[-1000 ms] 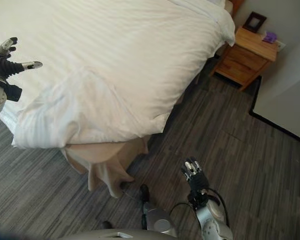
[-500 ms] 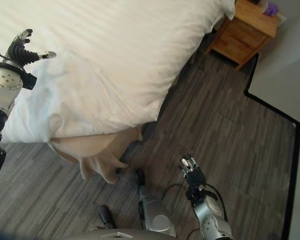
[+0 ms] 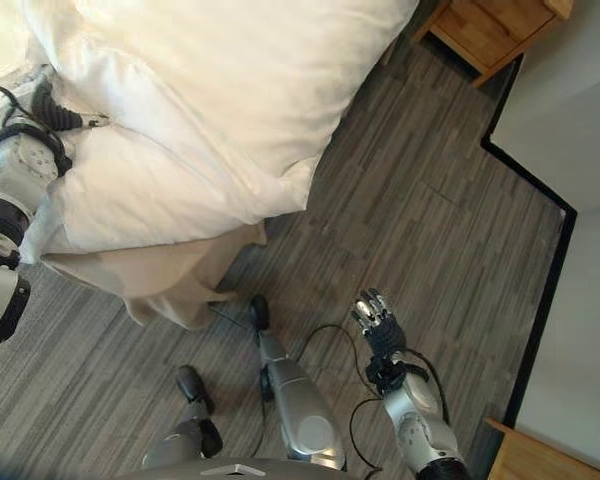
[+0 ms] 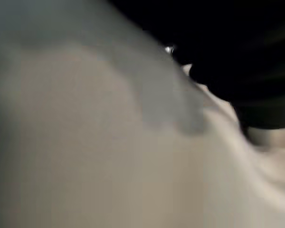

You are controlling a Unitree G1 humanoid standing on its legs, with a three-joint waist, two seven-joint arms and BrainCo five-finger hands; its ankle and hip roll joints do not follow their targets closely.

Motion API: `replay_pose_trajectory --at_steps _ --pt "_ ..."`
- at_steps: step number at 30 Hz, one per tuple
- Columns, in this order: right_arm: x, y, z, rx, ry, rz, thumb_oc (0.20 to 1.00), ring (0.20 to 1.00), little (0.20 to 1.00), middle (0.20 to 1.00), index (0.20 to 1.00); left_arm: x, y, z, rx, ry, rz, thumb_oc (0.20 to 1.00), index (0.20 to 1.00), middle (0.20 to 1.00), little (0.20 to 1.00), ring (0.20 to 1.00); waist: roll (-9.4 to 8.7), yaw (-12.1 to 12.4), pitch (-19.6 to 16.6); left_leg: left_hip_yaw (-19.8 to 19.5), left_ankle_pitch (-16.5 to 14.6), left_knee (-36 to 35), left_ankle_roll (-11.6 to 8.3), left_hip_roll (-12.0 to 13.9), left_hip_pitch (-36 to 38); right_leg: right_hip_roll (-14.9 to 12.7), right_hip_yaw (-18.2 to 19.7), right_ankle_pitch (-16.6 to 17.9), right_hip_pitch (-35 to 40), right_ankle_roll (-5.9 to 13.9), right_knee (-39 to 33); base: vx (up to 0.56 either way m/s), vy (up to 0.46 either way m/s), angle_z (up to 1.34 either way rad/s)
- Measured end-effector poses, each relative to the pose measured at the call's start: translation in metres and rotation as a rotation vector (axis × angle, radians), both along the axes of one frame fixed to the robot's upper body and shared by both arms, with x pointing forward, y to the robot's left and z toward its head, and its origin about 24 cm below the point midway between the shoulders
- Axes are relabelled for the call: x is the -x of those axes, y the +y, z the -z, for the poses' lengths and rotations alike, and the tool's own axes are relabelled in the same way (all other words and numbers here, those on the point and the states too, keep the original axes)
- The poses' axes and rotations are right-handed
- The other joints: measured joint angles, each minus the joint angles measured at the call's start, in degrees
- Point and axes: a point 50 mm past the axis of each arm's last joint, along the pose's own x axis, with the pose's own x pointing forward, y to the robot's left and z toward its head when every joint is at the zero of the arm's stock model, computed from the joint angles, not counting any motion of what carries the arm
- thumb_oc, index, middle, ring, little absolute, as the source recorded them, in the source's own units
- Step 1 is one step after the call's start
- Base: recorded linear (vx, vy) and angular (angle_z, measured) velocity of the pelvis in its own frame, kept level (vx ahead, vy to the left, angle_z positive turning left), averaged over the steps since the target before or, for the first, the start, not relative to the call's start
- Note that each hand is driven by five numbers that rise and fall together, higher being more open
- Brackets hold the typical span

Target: Making the bed.

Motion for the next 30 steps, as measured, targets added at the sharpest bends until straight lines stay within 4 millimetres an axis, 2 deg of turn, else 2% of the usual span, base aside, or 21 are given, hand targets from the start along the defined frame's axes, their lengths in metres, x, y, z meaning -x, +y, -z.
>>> replay_pose_trajectory --at_steps 1,2,4,5,8,11,12,13,14,15,16,17,19,20,22,24,26,27,28,29,30 --pt "-0.003 0.0 -0.002 0.005 -0.01 -0.003 1.0 1.0 1.0 1.0 1.0 -0.001 -0.003 0.005 -0.075 0.038 0.005 0.2 0.2 0.2 0.2 0.2 0.09 0.1 0.0 -0.1 0.0 0.0 0.0 0.0 0.2 -0.1 0.0 -0.1 0.3 0.11 0.0 0.02 0.046 0.0" --pt "-0.005 -0.002 -0.004 0.015 -0.02 -0.004 1.0 1.0 1.0 1.0 1.0 -0.003 -0.01 0.01 -0.186 0.084 0.022 0.2 0.2 0.2 0.2 0.2 0.15 0.3 -0.2 -0.1 0.0 0.0 0.0 -0.2 0.5 -0.3 0.0 -0.5 0.6 0.59 0.0 0.0 0.04 0.06" --pt "-0.011 -0.005 -0.006 0.026 -0.035 0.001 1.0 1.0 1.0 1.0 1.0 -0.003 -0.016 0.015 -0.249 0.111 0.044 0.2 0.2 0.2 0.2 0.2 0.3 0.8 -0.5 -0.3 0.0 0.0 0.06 -0.5 0.7 -0.8 0.0 -1.2 1.0 1.38 0.0 0.0 0.046 0.06" --pt "-0.012 -0.01 -0.007 0.036 -0.038 0.02 1.0 1.0 1.0 1.0 1.0 -0.003 -0.029 0.027 -0.249 0.124 0.116 0.2 0.2 0.2 0.2 0.2 1.2 1.5 -1.2 -0.3 0.0 0.0 0.07 -0.6 0.8 -1.0 -0.1 -1.6 1.1 1.87 0.0 0.0 0.027 0.08" --pt "-0.017 -0.012 -0.009 0.047 -0.05 0.026 1.0 1.0 1.0 1.0 1.0 0.0 -0.043 0.048 -0.258 0.153 0.189 0.2 0.2 0.2 0.2 0.2 2.53 3.0 -2.5 -0.7 0.1 0.0 0.1 -0.6 0.9 -1.2 -0.4 -1.4 1.5 1.58 0.0 -0.01 0.025 0.06" --pt "-0.019 -0.014 -0.011 0.06 -0.062 0.031 1.0 1.0 1.0 1.0 1.0 0.004 -0.049 0.067 -0.212 0.173 0.229 0.2 0.2 0.2 0.2 0.2 3.31 3.5 -2.9 -0.7 -0.1 0.0 0.01 -0.7 1.7 -1.3 -0.6 -1.1 2.3 1.11 0.0 0.01 0.03 -0.02" --pt "-0.019 -0.016 -0.011 0.068 -0.061 0.038 1.0 1.0 1.0 1.0 1.0 0.012 -0.049 0.09 -0.145 0.199 0.239 0.2 0.2 0.2 0.2 0.2 4.21 4.3 -3.1 -0.7 -0.4 0.0 -0.02 -0.6 3.1 -1.2 -0.8 -1.1 3.6 1.11 0.0 0.02 0.03 -0.07" --pt "-0.017 -0.017 -0.01 0.071 -0.057 0.044 1.0 1.0 1.0 1.0 1.0 0.015 -0.051 0.101 -0.135 0.22 0.249 0.2 0.2 0.2 0.2 0.2 4.75 4.5 -3.4 -0.7 -0.6 0.0 -0.09 -0.5 3.3 -1.1 -0.8 -1.1 4.0 1.11 0.0 0.05 0.037 -0.03" --pt "-0.015 -0.02 -0.009 0.084 -0.048 0.059 1.0 1.0 1.0 1.0 1.0 0.023 -0.055 0.121 -0.118 0.256 0.272 0.2 0.2 0.2 0.2 0.2 6.03 4.9 -4.0 -0.8 -1.0 -0.3 -0.07 -0.4 4.4 -1.2 -1.1 -1.5 5.3 1.19 -0.1 0.01 0.015 0.06" --pt "-0.013 -0.022 -0.007 0.101 -0.039 0.067 1.0 1.0 1.0 1.0 1.0 0.028 -0.058 0.135 -0.088 0.281 0.284 0.2 0.2 0.2 0.2 0.2 6.19 4.6 -4.1 -0.9 -1.2 -0.3 -0.01 -0.6 5.5 -1.3 -1.4 -2.2 6.5 1.17 -0.1 0.04 -0.002 0.12" --pt "-0.009 -0.025 -0.006 0.11 -0.03 0.077 1.0 1.0 1.0 1.0 1.0 0.04 -0.06 0.157 -0.047 0.324 0.308 0.2 0.2 0.2 0.2 0.2 7.09 5.0 -4.5 -1.4 -1.6 -0.4 0.04 -0.6 6.8 -1.6 -1.9 -3.5 8.0 1.34 -0.2 0.04 0.0 0.16" --pt "-0.008 -0.026 -0.005 0.111 -0.028 0.084 1.0 1.0 1.0 1.0 1.0 0.047 -0.058 0.169 -0.033 0.352 0.315 0.2 0.2 0.2 0.2 0.2 8.07 5.3 -5.0 -2.0 -1.6 -0.4 0.07 -0.6 7.2 -1.7 -2.2 -4.1 8.7 1.24 -0.3 0.04 0.0 0.22" --pt "0.005 -0.037 0.001 0.119 0.003 0.127 1.0 1.0 1.0 1.0 1.0 0.074 -0.064 0.207 0.068 0.42 0.354 0.2 0.2 0.2 0.2 0.2 10.63 5.6 -5.7 -3.2 -2.2 -0.4 -0.34 -0.1 9.5 -1.4 -3.5 -5.7 11.6 1.33 -0.4 0.03 -0.019 0.27" --pt "0.01 -0.041 0.003 0.126 0.02 0.135 1.0 1.0 1.0 1.0 1.0 0.083 -0.068 0.217 0.093 0.439 0.373 0.2 0.2 0.2 0.2 0.2 11.55 7.0 -6.1 -3.5 -2.3 -0.4 -0.47 0.1 9.9 -1.4 -4.0 -6.1 12.2 1.37 -0.4 0.04 -0.037 0.18" --pt "0.02 -0.046 0.005 0.136 0.037 0.145 1.0 1.0 1.0 1.0 1.0 0.105 -0.073 0.24 0.182 0.478 0.386 0.2 0.2 0.2 0.2 0.2 12.67 8.7 -6.5 -3.8 -2.4 -0.4 -0.53 0.3 10.8 -1.2 -4.3 -5.8 13.3 0.77 -0.4 0.02 -0.038 0.12" --pt "0.025 -0.049 0.002 0.137 0.024 0.153 1.0 1.0 1.0 1.0 1.0 0.121 -0.078 0.251 0.233 0.495 0.403 0.2 0.2 0.2 0.2 0.2 13.27 9.9 -6.7 -4.4 -2.4 -0.4 -0.52 0.4 10.9 -1.4 -4.8 -5.9 13.7 0.88 -0.4 0.0 -0.036 0.17" --pt "0.03 -0.053 -0.002 0.14 0.008 0.166 1.0 1.0 1.0 1.0 1.0 0.159 -0.08 0.28 0.303 0.644 0.419 0.2 0.2 0.2 0.2 0.2 13.78 10.7 -6.7 -5.4 -2.3 -0.4 -0.48 0.3 11.3 -1.6 -5.6 -5.9 14.5 0.86 -0.4 0.01 -0.033 0.19" --pt "0.029 -0.052 -0.003 0.135 0.002 0.161 1.0 1.0 1.0 1.0 1.0 0.21 -0.083 0.322 0.337 0.944 0.413 0.2 0.2 0.2 0.2 0.2 13.51 10.8 -6.4 -5.5 -2.3 -0.3 -0.45 0.3 11.4 -1.7 -5.8 -5.9 14.6 0.85 -0.4 0.0 -0.036 0.1" --pt "0.028 -0.051 -0.004 0.129 -0.006 0.157 1.0 1.0 1.0 1.0 1.0 0.249 -0.09 0.347 0.372 1.14 0.409 0.2 0.2 0.2 0.2 0.2 12.99 10.8 -5.6 -5.6 -2.3 -0.3 -0.4 0.2 11.7 -1.8 -6.1 -5.9 14.8 0.85 -0.4 0.0 -0.036 0.08" --pt "0.029 -0.051 -0.004 0.126 -0.009 0.157 1.0 1.0 1.0 1.0 1.0 0.278 -0.098 0.361 0.438 1.228 0.397 0.2 0.2 0.2 0.2 0.2 12.32 10.8 -4.5 -5.8 -2.2 -0.2 -0.32 0.2 12.0 -1.9 -6.3 -5.9 15.3 0.85 -0.4 0.0 -0.028 0.12" --pt "0.032 -0.052 -0.003 0.124 -0.004 0.167 1.0 1.0 1.0 1.0 1.0 0.295 -0.108 0.366 0.514 1.253 0.393 0.2 0.2 0.2 0.2 0.2 11.91 10.9 -4.1 -6.2 -2.1 0.0 -0.18 0.2 12.0 -1.9 -6.6 -5.9 15.3 0.85 -0.4 0.02 -0.025 0.53"
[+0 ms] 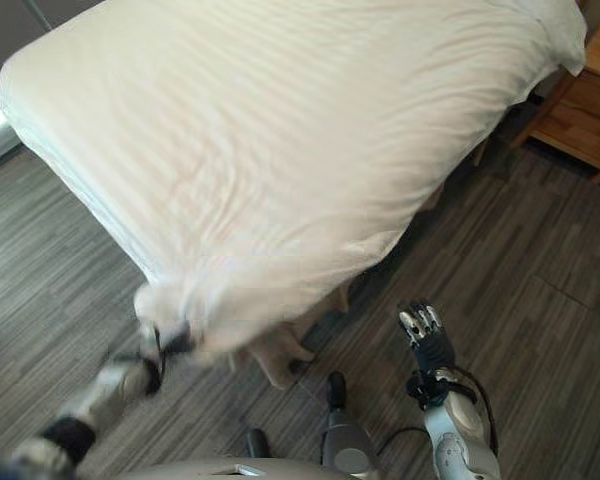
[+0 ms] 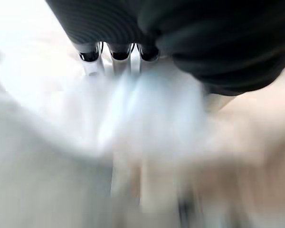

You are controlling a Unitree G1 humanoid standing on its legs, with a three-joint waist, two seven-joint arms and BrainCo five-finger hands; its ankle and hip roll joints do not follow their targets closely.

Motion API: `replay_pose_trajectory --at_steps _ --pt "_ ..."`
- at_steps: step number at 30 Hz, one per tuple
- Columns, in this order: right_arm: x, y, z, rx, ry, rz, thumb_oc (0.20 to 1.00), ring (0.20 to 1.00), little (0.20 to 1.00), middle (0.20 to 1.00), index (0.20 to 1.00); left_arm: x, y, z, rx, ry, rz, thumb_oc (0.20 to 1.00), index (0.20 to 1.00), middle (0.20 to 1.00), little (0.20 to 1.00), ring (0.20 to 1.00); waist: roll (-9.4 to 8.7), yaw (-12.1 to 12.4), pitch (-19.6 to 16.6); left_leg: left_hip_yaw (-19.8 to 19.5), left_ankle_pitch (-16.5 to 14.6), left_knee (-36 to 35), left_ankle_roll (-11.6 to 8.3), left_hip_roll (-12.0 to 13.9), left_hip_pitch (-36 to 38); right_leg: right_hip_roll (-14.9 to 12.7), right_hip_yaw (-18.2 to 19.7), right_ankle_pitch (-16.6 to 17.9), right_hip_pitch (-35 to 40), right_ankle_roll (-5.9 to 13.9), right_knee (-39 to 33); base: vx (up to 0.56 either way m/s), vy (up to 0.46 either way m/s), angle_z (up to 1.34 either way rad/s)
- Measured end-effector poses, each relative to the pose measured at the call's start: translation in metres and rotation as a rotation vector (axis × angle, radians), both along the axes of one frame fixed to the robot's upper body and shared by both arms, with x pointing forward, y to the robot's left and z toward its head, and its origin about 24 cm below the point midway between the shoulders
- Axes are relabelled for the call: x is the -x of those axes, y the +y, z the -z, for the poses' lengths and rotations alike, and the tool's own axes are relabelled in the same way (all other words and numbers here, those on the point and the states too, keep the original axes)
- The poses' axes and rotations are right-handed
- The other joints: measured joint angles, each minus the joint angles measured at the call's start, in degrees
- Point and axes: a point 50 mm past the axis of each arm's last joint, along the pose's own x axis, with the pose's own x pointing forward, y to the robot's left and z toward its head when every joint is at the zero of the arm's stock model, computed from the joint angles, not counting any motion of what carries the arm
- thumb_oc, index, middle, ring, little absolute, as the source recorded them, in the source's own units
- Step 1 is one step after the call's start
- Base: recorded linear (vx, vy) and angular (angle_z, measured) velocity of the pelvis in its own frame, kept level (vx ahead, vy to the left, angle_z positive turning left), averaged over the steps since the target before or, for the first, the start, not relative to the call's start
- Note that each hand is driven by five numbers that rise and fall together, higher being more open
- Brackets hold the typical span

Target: Making the bed.

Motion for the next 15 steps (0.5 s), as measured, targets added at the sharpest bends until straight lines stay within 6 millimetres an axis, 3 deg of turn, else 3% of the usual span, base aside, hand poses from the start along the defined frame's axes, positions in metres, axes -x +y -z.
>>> replay_pose_trajectory --at_steps 1,3,5,8,9,10,15 --pt "0.006 0.0 0.004 -0.016 0.017 0.022 1.0 1.0 1.0 1.0 1.0 -0.007 0.002 -0.005 0.003 -0.039 -0.026 0.2 0.2 0.2 0.2 0.2 -2.28 0.8 1.2 -2.3 0.9 0.0 0.37 0.1 -1.0 -0.2 -1.5 0.0 0.1 -0.02 0.1 0.03 -0.036 0.49" --pt "-0.001 0.005 0.0 -0.035 -0.013 0.018 1.0 1.0 1.0 1.0 1.0 -0.008 0.008 -0.007 0.002 -0.031 -0.025 0.2 0.2 0.2 0.2 0.2 -3.67 0.8 1.3 -2.3 1.0 0.0 0.34 0.1 -1.0 -0.2 -1.4 -0.1 0.0 -0.03 0.0 0.03 -0.025 0.18" --pt "-0.008 0.007 -0.004 -0.038 -0.042 0.014 1.0 1.0 1.0 1.0 1.0 -0.007 0.009 -0.007 0.002 -0.005 -0.019 0.2 0.2 0.2 0.2 0.2 -3.9 0.0 1.4 -2.2 0.9 0.0 0.29 0.0 -0.1 -0.4 -1.4 -0.2 1.0 0.08 0.0 0.03 -0.023 -0.03" --pt "-0.003 0.007 -0.001 -0.041 -0.023 0.019 1.0 1.0 1.0 1.0 1.0 -0.005 0.009 -0.005 0.001 0.009 -0.022 0.2 0.2 0.2 0.2 0.2 -3.8 0.0 1.3 -2.3 0.8 0.0 0.28 0.1 0.9 -0.4 -1.5 -0.4 2.0 -0.03 0.0 0.01 -0.009 0.01" --pt "-0.002 0.007 0.0 -0.043 -0.02 0.021 1.0 1.0 1.0 1.0 1.0 -0.004 0.009 -0.004 0.0 0.013 -0.023 0.849 0.849 0.849 0.849 0.849 -3.76 0.1 1.1 -2.3 0.8 0.0 0.29 0.1 0.9 -0.4 -1.6 -0.4 2.0 -0.03 0.0 0.0 0.0 0.0" --pt "-0.002 0.008 0.0 -0.045 -0.02 0.021 1.0 1.0 1.0 1.0 1.0 -0.004 0.009 -0.004 0.001 0.016 -0.027 1.0 1.0 1.0 1.0 1.0 -3.69 0.1 0.9 -2.3 0.8 0.0 0.3 0.1 0.9 -0.4 -1.5 -0.4 2.0 -0.03 0.0 0.0 0.0 0.0" --pt "0.003 0.002 0.002 -0.04 -0.007 0.045 1.0 1.0 1.0 1.0 1.0 0.021 0.01 0.018 0.01 0.149 -0.177 1.0 1.0 1.0 1.0 1.0 -1.01 0.1 -1.4 -3.0 0.5 0.0 0.45 0.1 2.1 -0.6 -2.4 -1.1 3.9 0.1 -0.1 0.01 -0.021 0.09"
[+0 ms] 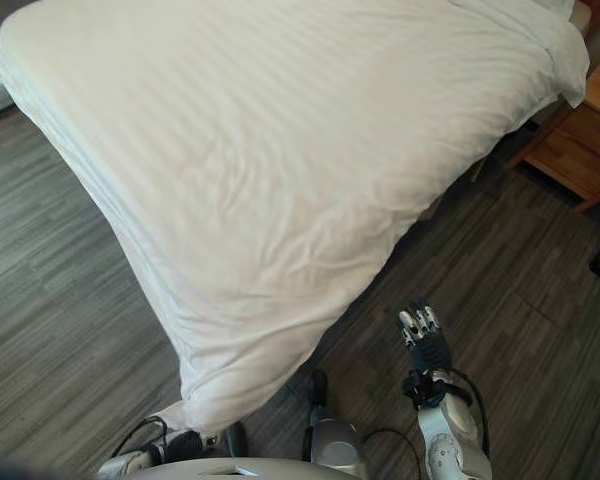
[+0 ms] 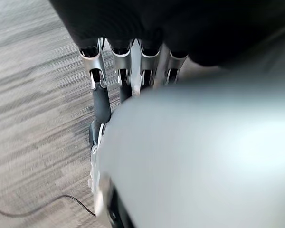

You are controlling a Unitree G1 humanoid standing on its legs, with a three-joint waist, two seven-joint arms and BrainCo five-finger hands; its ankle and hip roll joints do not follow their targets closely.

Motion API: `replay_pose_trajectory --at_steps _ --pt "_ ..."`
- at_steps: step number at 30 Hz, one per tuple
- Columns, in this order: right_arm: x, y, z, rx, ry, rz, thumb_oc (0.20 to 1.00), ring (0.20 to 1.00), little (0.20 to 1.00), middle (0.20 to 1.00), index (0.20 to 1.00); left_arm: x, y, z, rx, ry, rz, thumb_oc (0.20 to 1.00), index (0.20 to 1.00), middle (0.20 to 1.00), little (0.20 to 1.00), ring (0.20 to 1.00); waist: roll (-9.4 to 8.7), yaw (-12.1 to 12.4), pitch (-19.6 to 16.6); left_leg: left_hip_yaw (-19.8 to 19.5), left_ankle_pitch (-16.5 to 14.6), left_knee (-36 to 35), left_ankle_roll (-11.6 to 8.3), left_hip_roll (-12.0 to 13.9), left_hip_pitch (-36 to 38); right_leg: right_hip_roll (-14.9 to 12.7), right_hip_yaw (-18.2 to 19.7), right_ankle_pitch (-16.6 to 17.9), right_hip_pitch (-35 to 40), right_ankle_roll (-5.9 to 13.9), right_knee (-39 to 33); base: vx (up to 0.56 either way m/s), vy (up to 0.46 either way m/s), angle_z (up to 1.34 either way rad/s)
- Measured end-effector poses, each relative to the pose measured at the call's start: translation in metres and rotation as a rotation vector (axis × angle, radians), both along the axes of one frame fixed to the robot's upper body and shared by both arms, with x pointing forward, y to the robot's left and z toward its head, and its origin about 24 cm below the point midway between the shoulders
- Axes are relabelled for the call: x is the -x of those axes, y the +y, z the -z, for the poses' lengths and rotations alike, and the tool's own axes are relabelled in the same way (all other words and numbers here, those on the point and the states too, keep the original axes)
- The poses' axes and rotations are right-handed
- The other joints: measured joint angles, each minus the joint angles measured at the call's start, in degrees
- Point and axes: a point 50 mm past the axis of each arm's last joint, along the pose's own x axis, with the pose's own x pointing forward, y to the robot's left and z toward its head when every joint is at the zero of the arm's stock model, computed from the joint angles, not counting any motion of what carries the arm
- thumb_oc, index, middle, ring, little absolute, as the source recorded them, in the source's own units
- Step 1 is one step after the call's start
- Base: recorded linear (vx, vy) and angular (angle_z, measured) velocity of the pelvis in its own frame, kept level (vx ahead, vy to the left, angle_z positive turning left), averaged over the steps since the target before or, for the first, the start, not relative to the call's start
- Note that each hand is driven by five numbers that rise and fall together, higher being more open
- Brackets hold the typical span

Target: Making the bed.

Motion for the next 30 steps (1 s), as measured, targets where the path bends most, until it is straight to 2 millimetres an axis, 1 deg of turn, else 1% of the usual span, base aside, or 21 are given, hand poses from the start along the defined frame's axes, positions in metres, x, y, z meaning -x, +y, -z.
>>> replay_pose_trajectory --at_steps 2,4,8,9,12,15,16,17,18,19,20,21,22,23,24,25,26,27,28,29,30 --pt "0.001 -0.003 0.001 0.003 0.007 0.011 1.0 1.0 1.0 1.0 1.0 0.014 0.005 0.008 -0.033 0.072 -0.061 1.0 1.0 1.0 1.0 1.0 1.44 0.2 -2.1 -0.9 0.0 -0.3 0.01 0.1 -0.1 -0.2 -0.9 -0.8 0.4 0.24 0.0 0.01 0.001 0.21" --pt "-0.003 -0.004 -0.001 0.01 0.003 0.003 1.0 1.0 1.0 1.0 1.0 0.017 0.009 0.011 -0.055 0.103 -0.067 1.0 1.0 1.0 1.0 1.0 2.08 0.3 -2.6 -1.1 0.0 -0.3 0.0 0.0 0.1 -0.3 -1.2 -1.0 0.8 0.47 0.0 0.01 0.013 0.1" --pt "-0.014 -0.01 -0.008 0.074 -0.004 -0.029 1.0 1.0 1.0 1.0 1.0 0.027 0.031 0.011 -0.17 0.161 -0.03 1.0 1.0 1.0 1.0 1.0 3.24 0.1 -3.2 -1.0 0.1 -0.3 0.07 0.0 0.5 -0.3 -1.2 -0.9 1.1 0.4 0.0 0.0 0.01 0.01" --pt "-0.015 -0.011 -0.008 0.088 0.004 -0.043 1.0 1.0 1.0 1.0 1.0 0.032 0.045 0.01 -0.211 0.186 -0.042 1.0 1.0 1.0 1.0 1.0 3.84 0.2 -3.4 -1.1 0.1 -0.3 0.08 -0.1 0.6 -0.4 -1.2 -0.9 1.1 0.4 0.0 0.02 0.035 -0.01" --pt "-0.023 -0.011 -0.008 0.111 0.026 -0.08 1.0 1.0 1.0 1.0 1.0 0.033 0.085 0.0 -0.343 0.272 0.008 1.0 1.0 1.0 1.0 1.0 4.6 0.0 -3.4 -0.9 0.2 0.1 0.2 -0.1 0.9 -0.3 -0.9 -0.5 1.1 -0.12 0.0 0.01 0.019 -0.03" --pt "-0.028 -0.014 -0.004 0.117 0.058 -0.082 1.0 1.0 1.0 1.0 1.0 0.025 0.145 -0.028 -0.476 0.245 -0.116 1.0 1.0 1.0 1.0 1.0 5.44 0.3 -3.1 -0.8 0.3 0.0 0.35 -0.1 0.8 -0.4 -1.0 -0.3 1.0 -0.23 0.0 0.0 0.003 0.01" --pt "-0.028 -0.013 -0.003 0.114 0.062 -0.086 1.0 1.0 1.0 1.0 1.0 0.014 0.172 -0.049 -0.482 0.182 -0.249 1.0 1.0 1.0 1.0 1.0 5.9 0.3 -3.1 -0.9 0.3 0.0 0.38 -0.1 0.9 -0.4 -1.0 -0.4 1.1 -0.22 0.0 0.0 0.0 0.0" --pt "-0.028 -0.013 -0.003 0.113 0.065 -0.086 1.0 1.0 1.0 1.0 1.0 0.004 0.187 -0.064 -0.472 0.112 -0.34 1.0 1.0 1.0 1.0 1.0 6.06 0.7 -3.1 -1.0 0.3 0.1 0.41 -0.1 0.9 -0.4 -1.1 -0.4 1.1 -0.23 0.0 -0.01 0.001 0.05" --pt "-0.025 -0.015 -0.002 0.108 0.068 -0.077 1.0 1.0 1.0 1.0 1.0 -0.013 0.202 -0.091 -0.416 -0.031 -0.454 1.0 1.0 1.0 1.0 1.0 6.13 1.7 -3.0 -1.0 0.4 0.0 0.45 -0.1 0.8 -0.4 -1.4 -0.3 1.2 -0.26 0.0 0.0 0.001 0.09" --pt "-0.016 -0.02 0.0 0.108 0.086 -0.054 1.0 1.0 1.0 1.0 1.0 -0.043 0.211 -0.144 -0.293 -0.276 -0.503 1.0 1.0 1.0 1.0 1.0 6.02 3.1 -3.0 -1.3 0.5 0.0 0.39 -0.1 0.9 -0.5 -1.7 -0.1 1.6 -0.32 0.0 -0.02 0.004 0.16" --pt "-0.014 -0.021 0.0 0.107 0.089 -0.052 1.0 1.0 1.0 1.0 1.0 -0.054 0.212 -0.168 -0.217 -0.364 -0.522 1.0 1.0 1.0 1.0 1.0 6.42 3.2 -2.9 -2.0 0.5 0.0 0.39 -0.2 1.4 -0.7 -2.0 -0.1 2.1 -0.24 0.0 -0.02 0.013 0.18" --pt "-0.012 -0.02 0.0 0.1 0.086 -0.057 1.0 1.0 1.0 1.0 1.0 -0.057 0.208 -0.188 -0.121 -0.417 -0.548 1.0 1.0 1.0 1.0 1.0 6.67 3.2 -2.7 -2.3 0.4 0.0 0.37 -0.4 1.6 -0.9 -2.3 -0.4 2.5 0.09 0.0 -0.02 0.012 0.11" --pt "-0.011 -0.019 -0.004 0.097 0.059 -0.056 1.0 1.0 1.0 1.0 1.0 -0.056 0.196 -0.208 0.029 -0.487 -0.573 1.0 1.0 1.0 1.0 1.0 6.64 3.2 -2.7 -2.2 0.4 0.0 0.3 -0.5 1.6 -1.0 -2.4 -0.4 2.6 0.16 0.0 -0.03 0.028 0.16" --pt "-0.002 -0.022 -0.007 0.12 0.051 -0.049 1.0 1.0 1.0 1.0 1.0 -0.062 0.172 -0.233 0.311 -0.596 -0.575 1.0 1.0 1.0 1.0 1.0 6.79 3.1 -2.5 -2.8 0.4 0.0 0.29 -0.8 1.9 -1.4 -2.8 -0.4 3.1 0.3 0.1 -0.02 0.02 0.17" --pt "0.0 -0.023 -0.007 0.128 0.054 -0.057 1.0 1.0 1.0 1.0 1.0 -0.068 0.164 -0.231 0.451 -0.633 -0.61 1.0 1.0 1.0 1.0 1.0 6.91 3.5 -2.7 -3.2 0.3 0.1 0.24 -1.0 1.9 -1.5 -3.0 -0.5 3.1 0.36 0.4 -0.03 0.04 0.19" --pt "-0.003 -0.023 -0.01 0.133 0.038 -0.069 1.0 1.0 1.0 1.0 1.0 -0.069 0.164 -0.227 0.575 -0.695 -0.714 1.0 1.0 1.0 1.0 1.0 7.35 3.6 -2.8 -3.2 0.4 0.1 0.31 -1.1 1.7 -1.8 -3.1 -0.4 3.1 0.49 0.2 -0.06 0.037 0.17" --pt "-0.005 -0.022 -0.013 0.138 0.01 -0.064 1.0 1.0 1.0 1.0 1.0 -0.085 0.15 -0.215 0.949 -1.004 -1.025 1.0 1.0 1.0 1.0 1.0 7.07 3.6 -2.6 -3.8 0.3 0.9 0.27 -1.5 1.2 -2.0 -3.6 -0.3 3.3 0.72 0.3 -0.08 0.056 0.18" --pt "-0.006 -0.02 -0.01 0.132 0.015 -0.067 1.0 1.0 1.0 1.0 1.0 -0.09 0.143 -0.21 1.067 -1.094 -1.13 1.0 1.0 1.0 1.0 1.0 6.05 4.1 -2.8 -4.0 0.4 1.1 0.32 -1.5 0.7 -2.3 -3.9 -0.3 3.1 0.79 0.3 -0.09 0.043 0.13" --pt "-0.01 -0.015 -0.011 0.119 0.003 -0.07 1.0 1.0 1.0 1.0 1.0 -0.098 0.133 -0.208 1.138 -1.145 -1.211 1.0 1.0 1.0 1.0 1.0 4.35 4.2 -2.7 -3.9 0.4 1.5 0.34 -1.5 0.2 -2.2 -3.8 -0.3 2.4 0.81 0.3 -0.06 0.044 -0.12" --pt "-0.019 -0.002 -0.012 0.101 -0.024 -0.109 1.0 1.0 1.0 1.0 1.0 -0.108 0.115 -0.206 1.247 -1.182 -1.32 1.0 1.0 1.0 1.0 1.0 1.8 4.4 -2.7 -2.9 0.8 1.6 0.89 -1.4 -0.4 -2.0 -3.3 0.1 1.3 0.54 0.3 -0.04 0.041 -0.25" --pt "-0.024 0.005 -0.014 0.1 -0.034 -0.146 1.0 1.0 1.0 1.0 1.0 -0.111 0.107 -0.204 1.274 -1.17 -1.343 1.0 1.0 1.0 1.0 1.0 0.23 4.7 -2.3 -2.3 0.9 1.4 1.07 -1.4 -0.6 -1.9 -2.9 0.2 0.9 0.58 0.2 -0.03 0.046 -0.33"
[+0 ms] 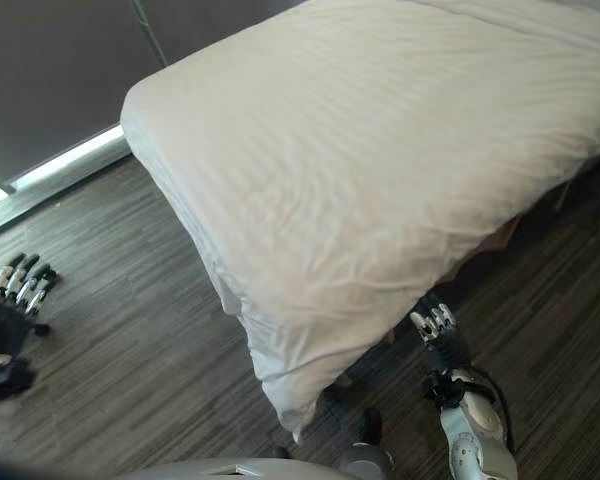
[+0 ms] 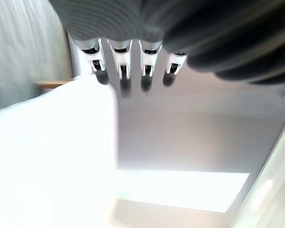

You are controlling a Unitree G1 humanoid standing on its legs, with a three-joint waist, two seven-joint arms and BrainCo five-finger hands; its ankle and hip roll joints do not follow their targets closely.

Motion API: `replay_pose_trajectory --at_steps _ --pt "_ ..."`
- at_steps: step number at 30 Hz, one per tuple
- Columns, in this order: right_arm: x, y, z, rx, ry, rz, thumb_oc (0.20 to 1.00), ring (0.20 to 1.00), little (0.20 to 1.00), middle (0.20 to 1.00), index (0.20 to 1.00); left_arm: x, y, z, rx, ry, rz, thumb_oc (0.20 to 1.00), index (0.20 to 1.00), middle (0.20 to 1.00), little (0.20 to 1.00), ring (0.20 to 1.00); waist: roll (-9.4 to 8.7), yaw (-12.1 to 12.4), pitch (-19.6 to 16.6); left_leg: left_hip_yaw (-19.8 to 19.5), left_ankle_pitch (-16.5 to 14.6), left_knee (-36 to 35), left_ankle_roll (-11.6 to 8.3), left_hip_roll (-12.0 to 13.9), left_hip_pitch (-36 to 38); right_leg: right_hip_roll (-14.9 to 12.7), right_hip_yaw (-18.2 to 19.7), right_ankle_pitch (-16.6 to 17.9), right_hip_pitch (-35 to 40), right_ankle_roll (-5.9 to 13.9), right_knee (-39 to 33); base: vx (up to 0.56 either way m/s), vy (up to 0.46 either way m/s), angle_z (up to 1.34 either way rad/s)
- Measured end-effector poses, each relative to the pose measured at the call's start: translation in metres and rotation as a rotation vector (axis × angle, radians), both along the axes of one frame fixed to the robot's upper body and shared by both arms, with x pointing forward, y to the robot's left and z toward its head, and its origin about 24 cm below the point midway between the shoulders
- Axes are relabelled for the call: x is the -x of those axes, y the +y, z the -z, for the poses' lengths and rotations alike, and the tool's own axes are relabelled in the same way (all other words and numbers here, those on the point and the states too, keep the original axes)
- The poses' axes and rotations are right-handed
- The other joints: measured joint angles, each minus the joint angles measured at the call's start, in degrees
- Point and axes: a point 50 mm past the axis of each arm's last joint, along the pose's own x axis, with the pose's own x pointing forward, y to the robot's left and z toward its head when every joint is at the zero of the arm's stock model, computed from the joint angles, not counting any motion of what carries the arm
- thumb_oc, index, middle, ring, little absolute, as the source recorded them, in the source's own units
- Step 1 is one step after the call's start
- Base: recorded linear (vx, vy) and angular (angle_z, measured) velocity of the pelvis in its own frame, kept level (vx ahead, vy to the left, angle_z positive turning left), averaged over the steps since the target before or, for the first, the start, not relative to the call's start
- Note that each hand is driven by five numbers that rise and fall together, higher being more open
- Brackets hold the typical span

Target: Making the bed.

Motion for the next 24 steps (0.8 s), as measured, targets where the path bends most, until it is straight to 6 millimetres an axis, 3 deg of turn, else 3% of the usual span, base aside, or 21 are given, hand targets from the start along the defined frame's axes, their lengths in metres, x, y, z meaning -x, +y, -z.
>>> replay_pose_trajectory --at_steps 1,4,8,9,11,13,18,21,24 --pt "-0.006 0.013 -0.005 -0.004 -0.025 -0.065 1.0 1.0 1.0 1.0 1.0 -0.009 -0.014 0.002 0.023 0.016 0.025 1.0 1.0 1.0 1.0 1.0 -2.75 -0.4 0.6 0.2 0.1 0.0 -0.02 0.1 0.3 0.3 0.6 0.1 -0.1 -0.16 0.0 -0.02 0.031 -0.21" --pt "-0.006 0.031 -0.01 -0.009 -0.054 -0.162 1.0 1.0 1.0 1.0 1.0 -0.014 -0.04 0.02 0.07 0.092 0.098 1.0 1.0 1.0 1.0 1.0 -5.12 -1.7 0.6 0.5 0.3 -0.3 -0.17 0.3 1.3 0.1 0.2 -0.2 0.9 -0.51 -0.2 -0.04 0.039 -0.03" --pt "-0.015 0.073 -0.013 -0.027 -0.064 -0.373 1.0 1.0 1.0 1.0 1.0 -0.018 -0.068 0.05 0.151 0.19 0.199 1.0 1.0 1.0 1.0 1.0 -4.61 -1.5 0.4 0.4 0.4 -1.0 -0.06 -0.3 2.7 -0.4 0.1 0.6 2.1 -0.59 -0.2 -0.05 0.031 0.01" --pt "-0.02 0.096 -0.017 -0.046 -0.084 -0.478 1.0 1.0 1.0 1.0 1.0 -0.017 -0.077 0.053 0.168 0.188 0.237 1.0 1.0 1.0 1.0 1.0 -4.37 -1.4 0.6 0.4 0.4 -1.0 -0.05 -0.4 2.7 -0.4 0.1 0.7 2.1 -0.56 -0.2 -0.06 0.01 -0.01" --pt "-0.028 0.121 -0.024 -0.051 -0.115 -0.585 1.0 1.0 1.0 1.0 1.0 -0.021 -0.084 0.052 0.23 0.157 0.24 1.0 1.0 1.0 1.0 1.0 -4.29 -0.3 0.5 0.4 0.4 -0.9 -0.05 -0.4 2.9 -0.2 0.4 1.2 2.2 -0.73 0.1 -0.08 0.012 -0.05" --pt "-0.033 0.134 -0.032 -0.064 -0.156 -0.625 1.0 1.0 1.0 1.0 1.0 -0.025 -0.088 0.049 0.286 0.119 0.234 1.0 1.0 1.0 1.0 1.0 -4.16 0.8 0.5 0.6 0.4 -0.9 -0.05 -0.4 3.1 -0.2 0.8 1.3 2.3 -0.74 0.1 -0.07 0.015 -0.07" --pt "-0.034 0.137 -0.033 -0.075 -0.161 -0.618 1.0 1.0 1.0 1.0 1.0 -0.025 -0.075 0.043 0.273 0.091 0.198 1.0 1.0 1.0 1.0 1.0 -4.59 1.5 0.6 1.6 0.5 -0.7 0.07 -0.7 2.7 -0.4 1.5 1.7 1.5 -0.53 0.1 -0.15 0.019 -0.07" --pt "-0.033 0.122 -0.03 -0.028 -0.147 -0.554 1.0 1.0 1.0 1.0 1.0 -0.035 -0.061 0.03 0.205 0.077 0.182 1.0 1.0 1.0 1.0 1.0 -4.64 0.5 2.1 0.5 0.5 1.5 0.66 -0.9 0.0 -1.0 2.6 2.1 -0.6 -0.1 3.2 -0.23 0.062 0.15" --pt "-0.03 0.113 -0.024 -0.001 -0.116 -0.533 1.0 1.0 1.0 1.0 1.0 -0.043 -0.061 0.023 0.202 0.04 0.171 1.0 1.0 1.0 1.0 1.0 -3.63 -0.2 3.8 0.0 0.7 2.2 1.27 0.0 -0.3 -1.2 4.1 2.6 -1.8 1.37 6.4 -0.13 -0.015 0.15"
